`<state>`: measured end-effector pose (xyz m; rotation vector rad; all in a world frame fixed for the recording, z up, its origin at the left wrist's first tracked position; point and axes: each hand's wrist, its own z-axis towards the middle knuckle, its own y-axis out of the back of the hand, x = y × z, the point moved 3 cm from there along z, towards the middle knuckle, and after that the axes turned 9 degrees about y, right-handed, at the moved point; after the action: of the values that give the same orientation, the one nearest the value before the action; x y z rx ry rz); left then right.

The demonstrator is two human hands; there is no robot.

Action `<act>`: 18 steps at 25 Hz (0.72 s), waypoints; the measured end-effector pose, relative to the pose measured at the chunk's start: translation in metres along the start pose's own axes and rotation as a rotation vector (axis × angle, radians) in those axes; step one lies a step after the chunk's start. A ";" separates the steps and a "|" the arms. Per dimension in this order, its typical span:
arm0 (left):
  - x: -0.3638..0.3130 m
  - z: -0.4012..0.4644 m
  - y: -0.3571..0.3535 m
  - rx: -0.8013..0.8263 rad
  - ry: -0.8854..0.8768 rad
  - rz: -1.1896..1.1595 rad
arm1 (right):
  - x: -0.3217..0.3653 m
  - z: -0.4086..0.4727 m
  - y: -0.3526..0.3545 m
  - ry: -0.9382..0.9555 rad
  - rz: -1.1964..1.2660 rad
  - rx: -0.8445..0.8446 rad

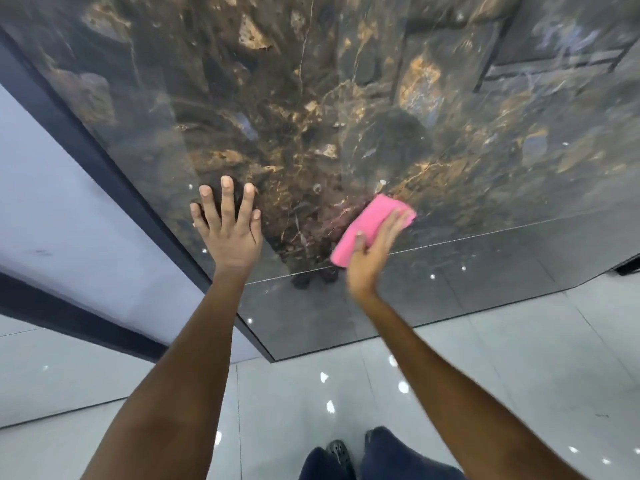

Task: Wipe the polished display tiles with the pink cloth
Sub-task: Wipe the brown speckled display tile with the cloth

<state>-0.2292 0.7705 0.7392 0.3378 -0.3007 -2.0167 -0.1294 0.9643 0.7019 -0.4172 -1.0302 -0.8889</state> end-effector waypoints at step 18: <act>-0.121 0.197 0.045 -0.064 0.275 -0.080 | 0.165 0.245 0.126 0.707 -0.416 -0.189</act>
<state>-0.2109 0.8714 0.9512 0.5877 -0.0516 -2.0227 -0.1296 1.1322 0.9752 -0.0188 -0.3770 -1.3845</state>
